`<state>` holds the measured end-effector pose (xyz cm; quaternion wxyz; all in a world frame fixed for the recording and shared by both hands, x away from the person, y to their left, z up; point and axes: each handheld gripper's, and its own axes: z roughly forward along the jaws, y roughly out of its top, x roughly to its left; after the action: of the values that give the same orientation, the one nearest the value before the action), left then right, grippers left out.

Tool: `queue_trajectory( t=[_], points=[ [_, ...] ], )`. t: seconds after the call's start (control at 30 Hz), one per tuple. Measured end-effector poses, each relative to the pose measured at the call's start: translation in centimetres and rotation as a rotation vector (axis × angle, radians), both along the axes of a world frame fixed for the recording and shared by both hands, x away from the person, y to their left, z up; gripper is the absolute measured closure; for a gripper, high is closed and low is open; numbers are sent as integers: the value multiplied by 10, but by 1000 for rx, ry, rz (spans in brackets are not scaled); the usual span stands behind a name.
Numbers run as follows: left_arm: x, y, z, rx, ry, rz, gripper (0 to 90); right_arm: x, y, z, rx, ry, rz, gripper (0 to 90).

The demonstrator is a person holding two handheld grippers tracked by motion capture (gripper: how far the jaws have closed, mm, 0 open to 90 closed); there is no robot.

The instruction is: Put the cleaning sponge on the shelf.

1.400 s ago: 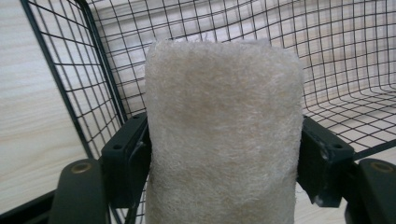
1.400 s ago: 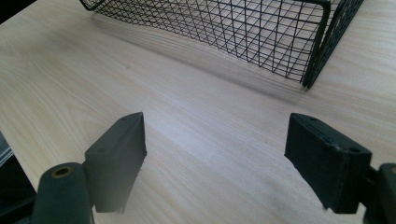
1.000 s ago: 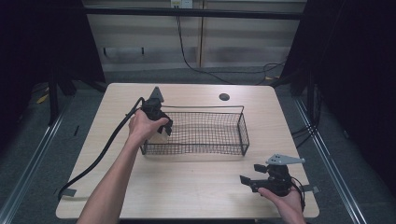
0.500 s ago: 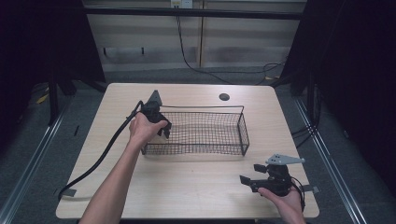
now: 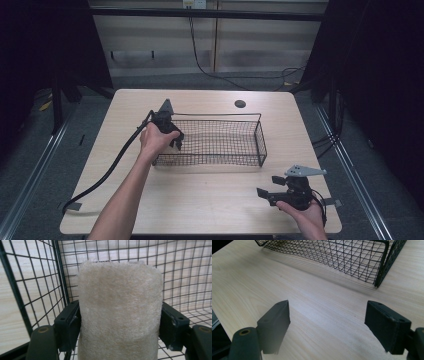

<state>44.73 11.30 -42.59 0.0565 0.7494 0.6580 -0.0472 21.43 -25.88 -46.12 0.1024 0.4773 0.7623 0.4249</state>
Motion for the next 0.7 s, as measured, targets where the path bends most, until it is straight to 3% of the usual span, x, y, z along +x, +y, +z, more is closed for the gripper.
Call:
queue_trajectory(
  t=[0.2, 0.5, 0.7],
  points=[
    [-1, 0, -4, 17, 31, 19, 284, 0, 0, 0, 0, 0, 0, 199],
    [-1, -4, -8, 28, 34, 40, 283, 0, 0, 0, 2, 2, 2, 200],
    [-2, -3, -7, 18, 46, 21, 271, 0, 0, 0, 2, 3, 3, 200]
  ],
)
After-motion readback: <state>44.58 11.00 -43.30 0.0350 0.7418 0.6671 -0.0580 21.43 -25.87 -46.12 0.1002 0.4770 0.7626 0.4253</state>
